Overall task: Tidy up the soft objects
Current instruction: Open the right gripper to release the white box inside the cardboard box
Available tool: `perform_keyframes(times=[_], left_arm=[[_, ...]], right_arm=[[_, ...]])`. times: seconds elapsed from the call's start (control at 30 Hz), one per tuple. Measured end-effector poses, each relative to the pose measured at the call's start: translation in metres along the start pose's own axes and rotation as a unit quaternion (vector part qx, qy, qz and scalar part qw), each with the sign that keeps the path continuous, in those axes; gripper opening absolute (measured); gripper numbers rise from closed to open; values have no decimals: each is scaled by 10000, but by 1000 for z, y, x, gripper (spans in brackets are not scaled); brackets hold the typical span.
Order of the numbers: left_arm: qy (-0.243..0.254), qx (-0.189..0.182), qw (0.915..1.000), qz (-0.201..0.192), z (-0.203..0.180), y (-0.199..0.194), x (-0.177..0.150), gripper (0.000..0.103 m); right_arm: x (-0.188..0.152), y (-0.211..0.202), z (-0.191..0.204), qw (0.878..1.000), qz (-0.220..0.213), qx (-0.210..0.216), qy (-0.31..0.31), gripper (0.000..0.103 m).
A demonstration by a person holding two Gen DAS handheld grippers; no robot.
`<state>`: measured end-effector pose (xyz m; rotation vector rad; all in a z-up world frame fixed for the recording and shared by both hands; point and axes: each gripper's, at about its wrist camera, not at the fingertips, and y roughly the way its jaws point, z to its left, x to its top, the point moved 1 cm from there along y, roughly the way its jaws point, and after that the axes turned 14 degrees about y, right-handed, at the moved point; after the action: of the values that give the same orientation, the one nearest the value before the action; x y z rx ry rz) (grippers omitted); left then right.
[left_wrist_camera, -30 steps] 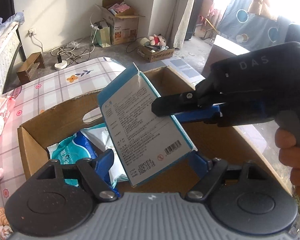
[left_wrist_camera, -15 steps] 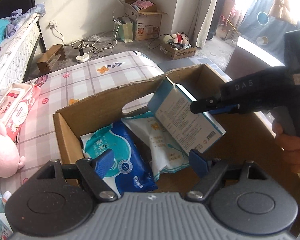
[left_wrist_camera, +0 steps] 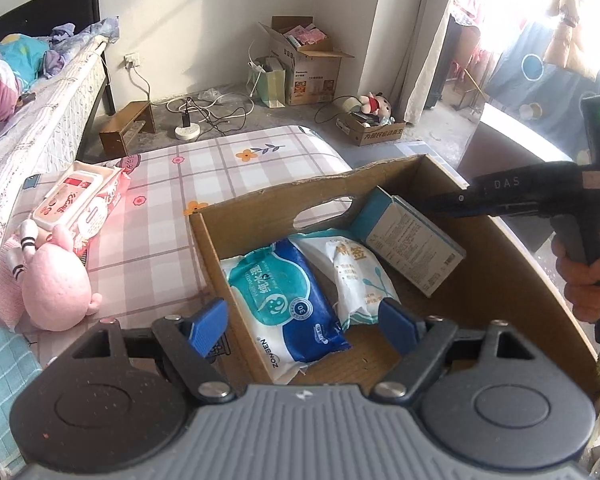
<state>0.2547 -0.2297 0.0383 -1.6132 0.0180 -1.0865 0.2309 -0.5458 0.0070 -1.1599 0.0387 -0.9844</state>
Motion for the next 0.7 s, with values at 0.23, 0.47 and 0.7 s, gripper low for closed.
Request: perform_keyframes(times=[0.23, 0.47, 0.7], left_arm=[[-179, 93, 9995, -245, 19, -30, -20, 86], [-261, 242, 9989, -300, 38, -43, -34, 87], [-412, 137, 9985, -328, 52, -44, -42, 87]], right_arm=[[-16, 11, 19, 9956, -245, -615, -657, 30], [-30, 54, 33, 9712, -429, -1760, -1548, 26], [-39, 70, 49, 9586, -107, -2175, -1832, 30]])
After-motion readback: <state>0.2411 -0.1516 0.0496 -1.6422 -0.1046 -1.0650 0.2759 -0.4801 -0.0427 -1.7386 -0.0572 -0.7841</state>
